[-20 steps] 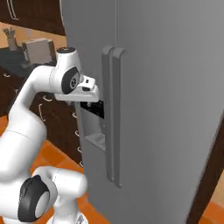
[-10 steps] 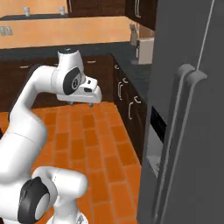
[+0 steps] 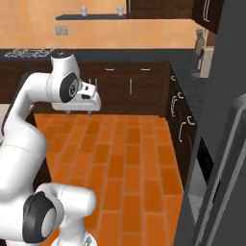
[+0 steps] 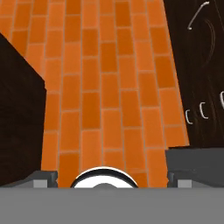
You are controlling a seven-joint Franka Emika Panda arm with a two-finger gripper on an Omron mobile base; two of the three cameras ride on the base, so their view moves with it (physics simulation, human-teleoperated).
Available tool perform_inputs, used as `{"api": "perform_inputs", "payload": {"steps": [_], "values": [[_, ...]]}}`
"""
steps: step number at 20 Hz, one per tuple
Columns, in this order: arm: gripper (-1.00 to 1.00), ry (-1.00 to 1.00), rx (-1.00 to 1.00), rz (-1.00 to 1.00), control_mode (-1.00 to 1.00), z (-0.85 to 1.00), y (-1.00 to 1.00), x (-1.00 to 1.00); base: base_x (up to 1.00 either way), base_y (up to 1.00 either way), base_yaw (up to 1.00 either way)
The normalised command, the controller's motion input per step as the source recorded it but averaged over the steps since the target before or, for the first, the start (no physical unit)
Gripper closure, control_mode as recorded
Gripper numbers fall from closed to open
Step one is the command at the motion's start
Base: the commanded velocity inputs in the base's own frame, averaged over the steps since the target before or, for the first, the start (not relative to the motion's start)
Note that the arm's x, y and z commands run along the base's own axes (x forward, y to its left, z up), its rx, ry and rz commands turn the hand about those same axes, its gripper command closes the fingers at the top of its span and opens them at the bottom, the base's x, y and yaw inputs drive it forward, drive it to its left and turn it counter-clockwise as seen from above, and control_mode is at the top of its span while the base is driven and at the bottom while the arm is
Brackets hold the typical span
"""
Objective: Navigate to the dishwasher.
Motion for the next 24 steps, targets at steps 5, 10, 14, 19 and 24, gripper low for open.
{"api": "perform_inputs", "payload": {"steps": [5, 10, 14, 19, 24], "values": [[-1.0, 0.0, 0.0, 0.0, 1.0, 0.0, 0.0, 0.0, 1.0, 0.0, 0.12], [-1.0, 0.0, 0.0, 0.0, 1.0, 0.0, 0.0, 0.0, 1.0, 0.0, 0.14], [-1.0, 0.0, 0.0, 0.0, 1.0, 0.0, 0.0, 0.0, 1.0, -0.01, 0.15], [-1.0, 0.0, 0.0, 0.0, 1.0, 0.0, 0.0, 0.0, 1.0, -0.19, 0.14], [-1.0, 0.0, 0.0, 0.0, 1.0, 0.0, 0.0, 0.0, 1.0, -0.38, 0.36]]}}
